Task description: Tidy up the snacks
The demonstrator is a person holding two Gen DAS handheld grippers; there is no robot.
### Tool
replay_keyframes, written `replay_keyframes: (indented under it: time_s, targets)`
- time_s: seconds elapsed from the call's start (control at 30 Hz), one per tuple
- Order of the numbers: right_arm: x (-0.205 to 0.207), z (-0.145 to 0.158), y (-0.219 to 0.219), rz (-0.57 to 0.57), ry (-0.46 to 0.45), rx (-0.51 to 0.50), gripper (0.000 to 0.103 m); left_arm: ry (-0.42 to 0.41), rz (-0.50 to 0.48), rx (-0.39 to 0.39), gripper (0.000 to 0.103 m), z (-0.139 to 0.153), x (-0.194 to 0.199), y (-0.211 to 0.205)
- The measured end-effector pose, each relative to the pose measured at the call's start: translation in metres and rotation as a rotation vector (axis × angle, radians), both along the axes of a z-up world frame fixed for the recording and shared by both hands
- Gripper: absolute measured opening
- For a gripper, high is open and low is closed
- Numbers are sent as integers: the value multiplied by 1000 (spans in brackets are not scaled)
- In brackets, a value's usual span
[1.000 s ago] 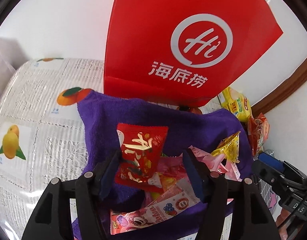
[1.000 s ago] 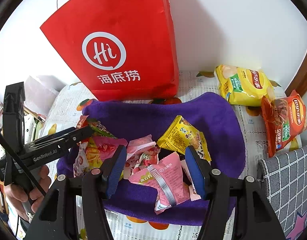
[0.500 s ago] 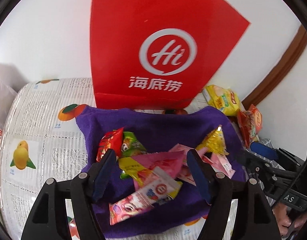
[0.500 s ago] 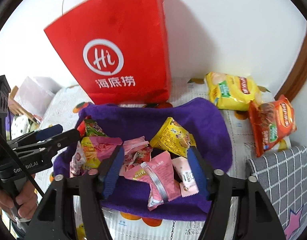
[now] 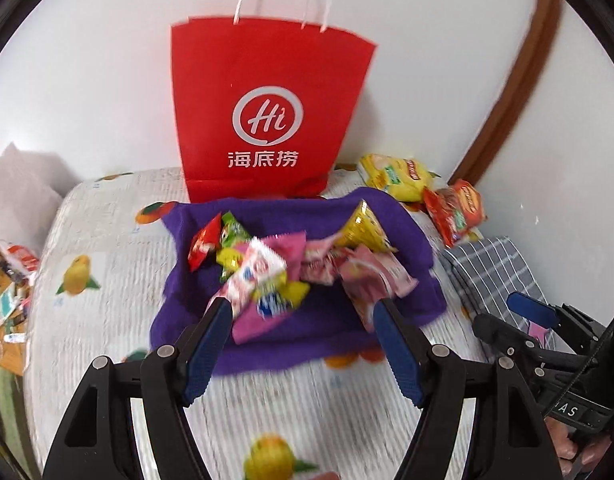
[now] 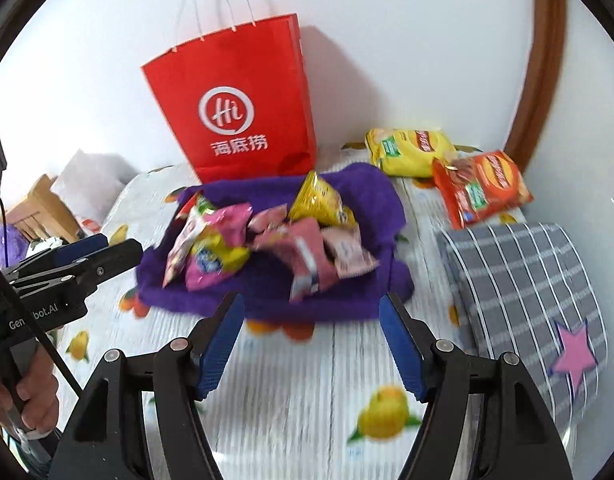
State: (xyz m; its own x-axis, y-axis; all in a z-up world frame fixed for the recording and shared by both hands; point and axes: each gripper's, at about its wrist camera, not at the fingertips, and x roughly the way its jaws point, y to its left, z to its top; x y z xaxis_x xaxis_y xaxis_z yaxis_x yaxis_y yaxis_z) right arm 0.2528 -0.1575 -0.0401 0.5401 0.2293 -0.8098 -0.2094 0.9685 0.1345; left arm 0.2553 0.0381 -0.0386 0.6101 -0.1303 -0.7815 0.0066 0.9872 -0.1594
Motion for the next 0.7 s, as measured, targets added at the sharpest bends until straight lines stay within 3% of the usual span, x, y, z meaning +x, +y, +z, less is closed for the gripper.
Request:
replay_keyframes:
  time_s: [0.07,0.2,0.43,0.7]
  targets:
    - [-26,8,-3,-10,-14,9,70,-33,3,30,71,10,-27,-7]
    - [-80,24,-4,-49,-78,-20,88,-87,14,63,80,27,-76,-18]
    - [-159,36,-14,-100,-129,-25,96,-159,33,101,93,38,-151,-32]
    - [-218,39,-28,-149,-160,-24,99,-200,56,135,95,35,-213,-47]
